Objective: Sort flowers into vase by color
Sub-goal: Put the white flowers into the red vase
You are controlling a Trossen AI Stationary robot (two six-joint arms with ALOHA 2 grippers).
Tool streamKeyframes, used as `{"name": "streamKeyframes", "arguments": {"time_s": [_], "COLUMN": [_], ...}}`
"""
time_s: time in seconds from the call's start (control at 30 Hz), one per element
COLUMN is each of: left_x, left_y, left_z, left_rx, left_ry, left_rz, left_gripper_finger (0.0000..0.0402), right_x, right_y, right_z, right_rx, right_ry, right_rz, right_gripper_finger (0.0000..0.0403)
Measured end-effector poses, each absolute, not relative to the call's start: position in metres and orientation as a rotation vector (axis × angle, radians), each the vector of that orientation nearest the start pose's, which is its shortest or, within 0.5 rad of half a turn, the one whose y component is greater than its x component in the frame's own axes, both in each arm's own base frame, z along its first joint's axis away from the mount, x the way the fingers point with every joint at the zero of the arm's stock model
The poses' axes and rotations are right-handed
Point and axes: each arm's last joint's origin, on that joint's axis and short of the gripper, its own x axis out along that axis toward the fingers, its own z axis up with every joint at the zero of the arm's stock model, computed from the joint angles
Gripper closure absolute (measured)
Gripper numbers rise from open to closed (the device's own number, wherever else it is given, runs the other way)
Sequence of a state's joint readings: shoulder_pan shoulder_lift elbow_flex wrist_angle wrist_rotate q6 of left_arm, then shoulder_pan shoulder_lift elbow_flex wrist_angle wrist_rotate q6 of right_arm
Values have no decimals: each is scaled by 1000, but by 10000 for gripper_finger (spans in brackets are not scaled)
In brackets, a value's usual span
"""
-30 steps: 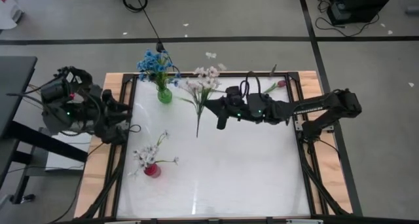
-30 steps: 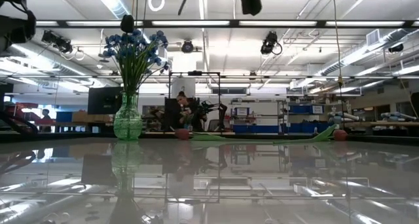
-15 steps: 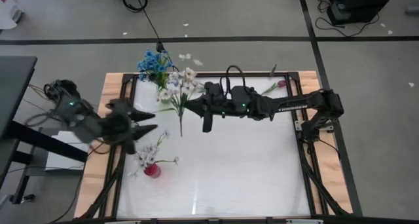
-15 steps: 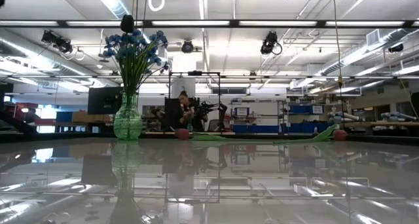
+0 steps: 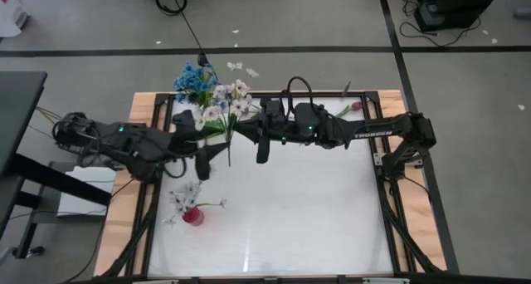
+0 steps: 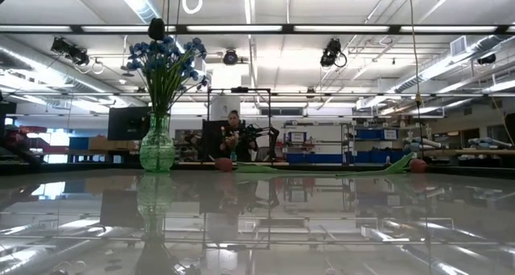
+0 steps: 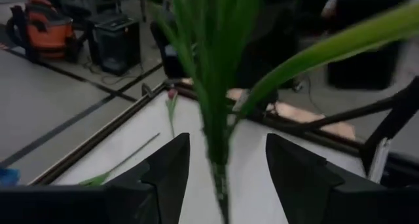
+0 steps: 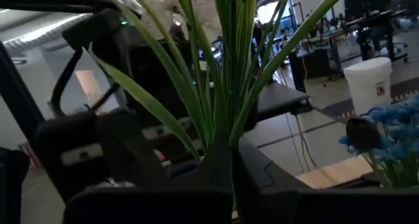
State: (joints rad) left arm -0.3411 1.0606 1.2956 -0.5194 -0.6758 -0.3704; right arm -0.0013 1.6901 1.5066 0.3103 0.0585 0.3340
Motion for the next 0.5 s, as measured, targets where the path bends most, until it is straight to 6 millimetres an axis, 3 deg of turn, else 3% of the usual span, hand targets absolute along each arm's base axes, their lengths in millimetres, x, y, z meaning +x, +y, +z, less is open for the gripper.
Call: {"name": "streamKeyframes", "arguments": {"time_s": [0.23,0.5], "left_x": [213,210], "left_y": [-40,-38], "left_z": [418,422], "left_rx": [-237,-149], "left_ry": [220,204], "left_rz": [365,357], "left_gripper_finger": [237,339], "right_x": [399,399], "right_y": [-2,-2], "right_z": [392,390], "right_rx": [333,342], "right_ry": [-135,-113], "right_rz": [-30,-32], "right_gripper_finger": [400,399]}}
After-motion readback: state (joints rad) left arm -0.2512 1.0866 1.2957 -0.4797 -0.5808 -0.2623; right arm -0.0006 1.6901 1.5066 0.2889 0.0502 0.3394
